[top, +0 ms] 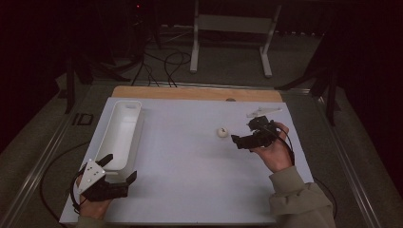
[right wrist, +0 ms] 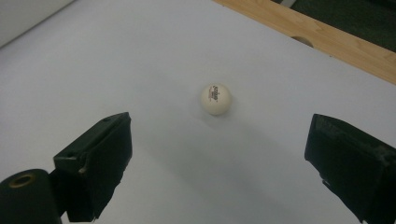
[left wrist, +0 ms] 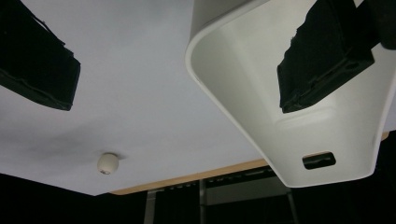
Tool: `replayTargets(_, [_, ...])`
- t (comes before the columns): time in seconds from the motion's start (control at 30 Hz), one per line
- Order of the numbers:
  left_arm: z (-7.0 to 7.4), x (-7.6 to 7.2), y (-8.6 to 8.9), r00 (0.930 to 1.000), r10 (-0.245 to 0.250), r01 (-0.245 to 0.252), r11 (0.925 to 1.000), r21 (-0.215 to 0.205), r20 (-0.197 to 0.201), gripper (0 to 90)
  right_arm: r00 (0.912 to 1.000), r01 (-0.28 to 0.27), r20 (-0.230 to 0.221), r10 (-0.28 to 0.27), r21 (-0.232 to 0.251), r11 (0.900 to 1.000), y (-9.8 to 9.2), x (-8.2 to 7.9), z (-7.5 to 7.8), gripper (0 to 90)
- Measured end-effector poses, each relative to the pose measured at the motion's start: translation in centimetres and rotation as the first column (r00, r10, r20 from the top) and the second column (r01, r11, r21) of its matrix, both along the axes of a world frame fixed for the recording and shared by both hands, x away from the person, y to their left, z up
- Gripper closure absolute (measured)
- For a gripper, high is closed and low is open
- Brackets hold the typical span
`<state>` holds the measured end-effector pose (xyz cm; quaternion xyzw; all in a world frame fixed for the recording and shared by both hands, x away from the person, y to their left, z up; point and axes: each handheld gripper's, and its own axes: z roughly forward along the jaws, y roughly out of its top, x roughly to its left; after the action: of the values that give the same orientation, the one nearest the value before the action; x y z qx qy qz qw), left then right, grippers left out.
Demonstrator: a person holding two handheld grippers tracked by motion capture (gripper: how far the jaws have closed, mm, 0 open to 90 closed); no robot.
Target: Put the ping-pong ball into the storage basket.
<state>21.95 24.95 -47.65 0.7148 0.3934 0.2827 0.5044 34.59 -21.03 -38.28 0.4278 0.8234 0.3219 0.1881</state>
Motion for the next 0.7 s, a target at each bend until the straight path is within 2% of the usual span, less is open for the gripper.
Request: replayTargets(0.7, [0.0, 0.0, 0.0, 1.0000, -0.002, 0.002, 1.0000, 0.000, 0.000, 0.0, 0.9991, -0.004, -0.043, 0.001, -0.080, 0.997, 1.5, 2.8, 0.0, 7.2])
